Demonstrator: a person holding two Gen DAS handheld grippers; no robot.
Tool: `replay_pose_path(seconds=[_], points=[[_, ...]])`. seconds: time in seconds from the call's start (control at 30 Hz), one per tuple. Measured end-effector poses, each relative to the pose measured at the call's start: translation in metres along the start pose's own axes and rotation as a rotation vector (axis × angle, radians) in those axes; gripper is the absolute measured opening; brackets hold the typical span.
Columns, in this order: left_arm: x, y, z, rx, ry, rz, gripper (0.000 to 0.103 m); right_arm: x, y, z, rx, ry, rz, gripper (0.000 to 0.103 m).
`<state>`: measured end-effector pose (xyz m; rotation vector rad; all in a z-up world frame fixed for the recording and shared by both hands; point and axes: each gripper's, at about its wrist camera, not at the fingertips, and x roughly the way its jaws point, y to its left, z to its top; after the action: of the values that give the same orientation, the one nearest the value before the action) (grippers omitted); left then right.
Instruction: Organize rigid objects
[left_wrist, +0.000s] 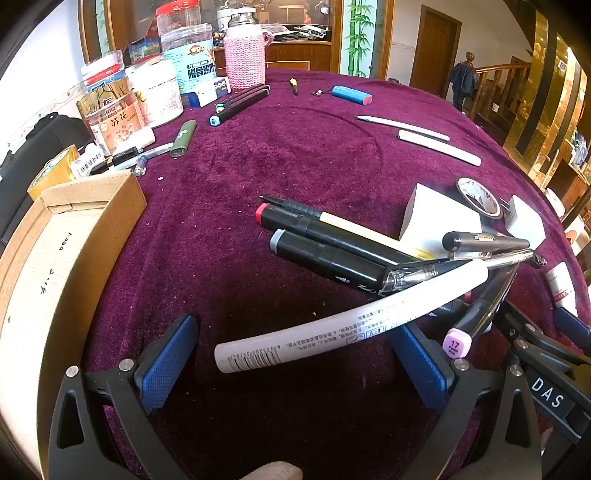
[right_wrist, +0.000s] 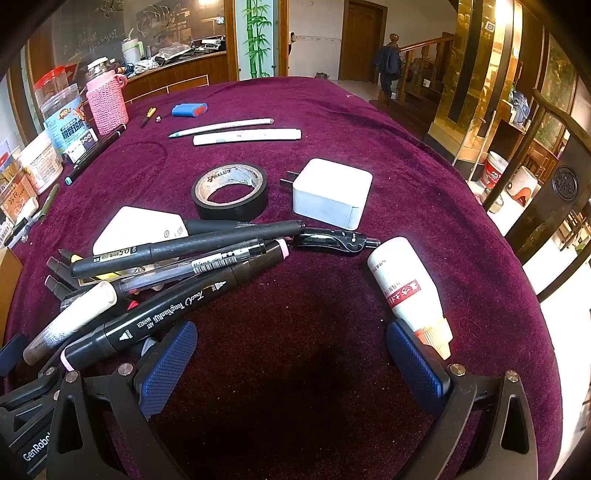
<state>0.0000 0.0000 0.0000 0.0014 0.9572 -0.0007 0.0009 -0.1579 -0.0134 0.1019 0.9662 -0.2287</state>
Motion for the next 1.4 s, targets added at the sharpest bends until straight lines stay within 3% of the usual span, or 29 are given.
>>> replay_pose_path(seconds=[0.73, 0.97, 1.1, 1.4], points=[[0.0, 0.0, 0.0, 0.0, 0.001, -0.001, 0.103, 0.001, 0.001, 0.0, 0.001, 0.0, 0.001, 0.102], [-0.003, 0.002, -0.001, 0.039, 0.074, -0.031, 0.103, 0.002, -0.005, 0.003, -0.011, 0.018, 0.027, 0.102], [-0.008, 0.003, -0.011, 0.051, 0.054, -0.035, 0.103, 0.003, 0.0, 0.007, -0.017, 0.074, 0.019, 0.102], [-0.009, 0.003, -0.01, 0.048, 0.057, -0.032, 0.103, 0.002, -0.001, 0.005, -0.013, 0.058, 0.024, 0.102]])
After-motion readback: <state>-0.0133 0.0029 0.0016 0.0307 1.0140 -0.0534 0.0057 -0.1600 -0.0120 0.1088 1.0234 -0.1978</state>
